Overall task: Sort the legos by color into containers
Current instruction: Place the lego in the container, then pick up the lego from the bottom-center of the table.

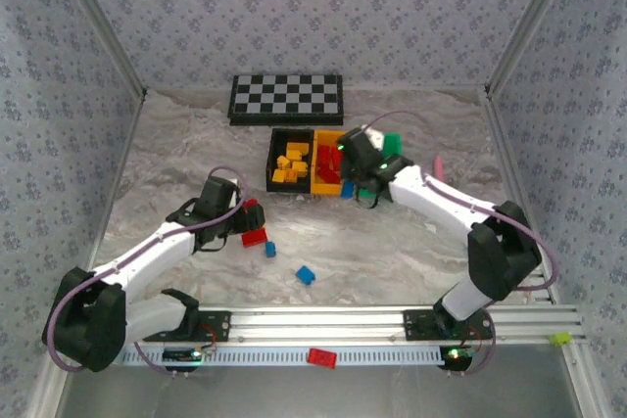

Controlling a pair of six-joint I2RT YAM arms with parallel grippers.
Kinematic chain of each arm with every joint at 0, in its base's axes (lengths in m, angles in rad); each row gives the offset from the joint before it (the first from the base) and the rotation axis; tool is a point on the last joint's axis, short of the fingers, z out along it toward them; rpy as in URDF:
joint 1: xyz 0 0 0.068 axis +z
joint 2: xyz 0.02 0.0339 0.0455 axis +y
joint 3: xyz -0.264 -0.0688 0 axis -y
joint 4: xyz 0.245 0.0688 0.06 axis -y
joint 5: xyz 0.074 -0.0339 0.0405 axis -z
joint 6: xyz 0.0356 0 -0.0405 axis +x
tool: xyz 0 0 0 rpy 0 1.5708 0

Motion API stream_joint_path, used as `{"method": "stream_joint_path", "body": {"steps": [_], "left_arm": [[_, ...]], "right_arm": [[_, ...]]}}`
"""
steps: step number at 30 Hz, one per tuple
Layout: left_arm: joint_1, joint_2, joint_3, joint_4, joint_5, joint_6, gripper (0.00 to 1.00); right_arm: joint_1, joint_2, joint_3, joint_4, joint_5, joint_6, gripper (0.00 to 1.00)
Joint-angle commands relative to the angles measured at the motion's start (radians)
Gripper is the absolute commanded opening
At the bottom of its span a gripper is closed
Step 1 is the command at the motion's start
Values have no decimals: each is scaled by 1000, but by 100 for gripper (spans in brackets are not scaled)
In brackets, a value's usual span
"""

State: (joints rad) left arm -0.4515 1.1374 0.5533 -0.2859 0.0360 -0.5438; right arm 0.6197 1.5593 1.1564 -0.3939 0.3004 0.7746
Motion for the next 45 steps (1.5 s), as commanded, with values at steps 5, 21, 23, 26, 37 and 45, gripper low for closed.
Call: {"method": "stream_joint_path", "body": {"steps": [5,21,23,26,37,45], "left_arm": [[-19,-7,-1,7,27,-2,80],[-111,-35,-13,-67,36,-17,79],[-123,-27,-11,-70,35,-24,78],[-131,-10,-14,-59,33,-33,77],[-131,30,-4,-23,-19,-79,78],[-131,41,-2,-33,-24,-82,78]], "right_arm": [[-194,94,75,-33,-61,-138,28],[-105,30,45,-53,-155,-306,55],[-46,-9,-30,-55,-230,-341,55],[60,-66,-111,-50,-313,-370,55],[453,-50,-262,-31,-383,-388,65],[557,89,-194,-43,-339,-403,65]]}}
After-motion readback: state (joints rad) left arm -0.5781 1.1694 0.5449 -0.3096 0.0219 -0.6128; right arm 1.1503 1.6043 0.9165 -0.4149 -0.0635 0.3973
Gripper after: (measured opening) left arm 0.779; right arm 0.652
